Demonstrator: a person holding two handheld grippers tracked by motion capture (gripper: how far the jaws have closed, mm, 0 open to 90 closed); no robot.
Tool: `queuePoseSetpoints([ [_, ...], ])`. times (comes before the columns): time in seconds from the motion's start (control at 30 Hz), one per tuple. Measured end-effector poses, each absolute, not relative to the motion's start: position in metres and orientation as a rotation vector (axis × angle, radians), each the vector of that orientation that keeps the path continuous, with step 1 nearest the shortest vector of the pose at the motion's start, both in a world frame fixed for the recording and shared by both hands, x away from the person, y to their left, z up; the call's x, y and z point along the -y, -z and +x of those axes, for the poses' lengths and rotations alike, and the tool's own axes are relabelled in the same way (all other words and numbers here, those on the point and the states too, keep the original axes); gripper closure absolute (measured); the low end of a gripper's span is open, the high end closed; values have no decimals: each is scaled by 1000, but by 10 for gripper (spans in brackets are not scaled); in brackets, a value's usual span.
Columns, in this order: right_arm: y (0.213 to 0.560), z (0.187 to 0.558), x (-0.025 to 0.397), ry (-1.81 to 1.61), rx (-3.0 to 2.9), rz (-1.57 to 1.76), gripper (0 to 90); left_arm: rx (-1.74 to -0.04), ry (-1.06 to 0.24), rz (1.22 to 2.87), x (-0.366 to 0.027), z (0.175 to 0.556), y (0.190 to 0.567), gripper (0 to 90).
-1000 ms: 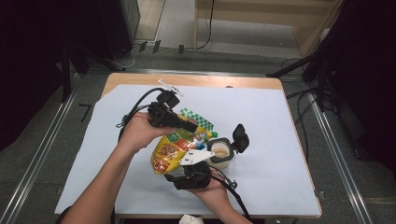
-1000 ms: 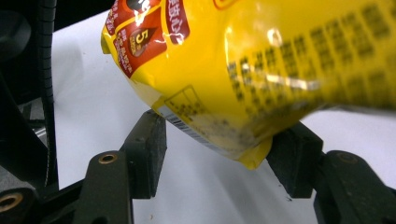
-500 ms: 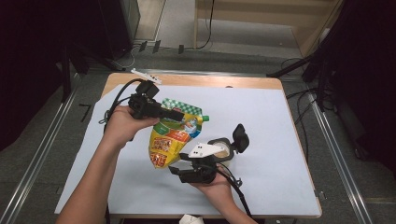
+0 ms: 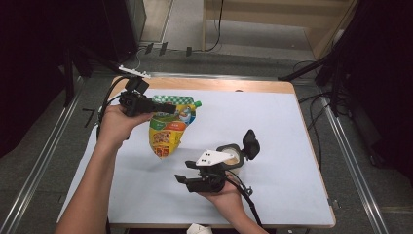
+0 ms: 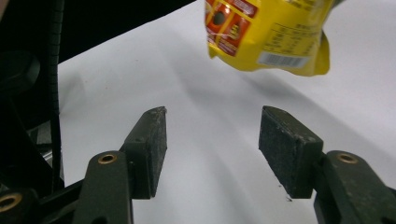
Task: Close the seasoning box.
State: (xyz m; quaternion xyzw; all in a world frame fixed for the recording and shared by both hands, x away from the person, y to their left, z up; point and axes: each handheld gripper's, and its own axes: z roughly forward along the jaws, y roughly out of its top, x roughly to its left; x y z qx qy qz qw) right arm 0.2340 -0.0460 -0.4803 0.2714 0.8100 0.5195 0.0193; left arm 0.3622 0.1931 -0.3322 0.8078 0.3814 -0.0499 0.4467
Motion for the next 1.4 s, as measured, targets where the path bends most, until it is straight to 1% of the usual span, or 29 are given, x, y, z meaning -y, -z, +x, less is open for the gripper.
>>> queuePoseSetpoints([
  [0.2,481,234,47,-1607,-2519,855,430,-943,31,1984,-192,369,339,900],
  [0.37,481,234,48,-1606,-2520,851,432,-1000,30,2034,-193,376,354,899],
  [0.4,481,234,49,-1607,-2519,856,433,-992,56,2007,-195,377,356,898],
  [0.47,480,235,49,-1612,-2519,859,433,-997,64,2004,-195,377,357,863],
  [0.53,480,235,49,-1610,-2524,862,434,-1001,41,2026,-193,375,358,801],
  [0.63,478,234,49,-1617,-2523,852,435,-1000,42,2034,-192,375,359,765],
  [0.73,478,233,50,-1612,-2529,849,436,-1000,40,2026,-192,375,359,707],
  [0.8,477,233,50,-1612,-2530,847,436,-988,24,2029,-192,374,359,694],
  [0.9,476,234,52,-1616,-2526,844,438,-981,28,2016,-194,374,358,650],
  [1.4,474,235,55,-1628,-2519,861,444,-979,48,1993,-195,370,352,589],
])
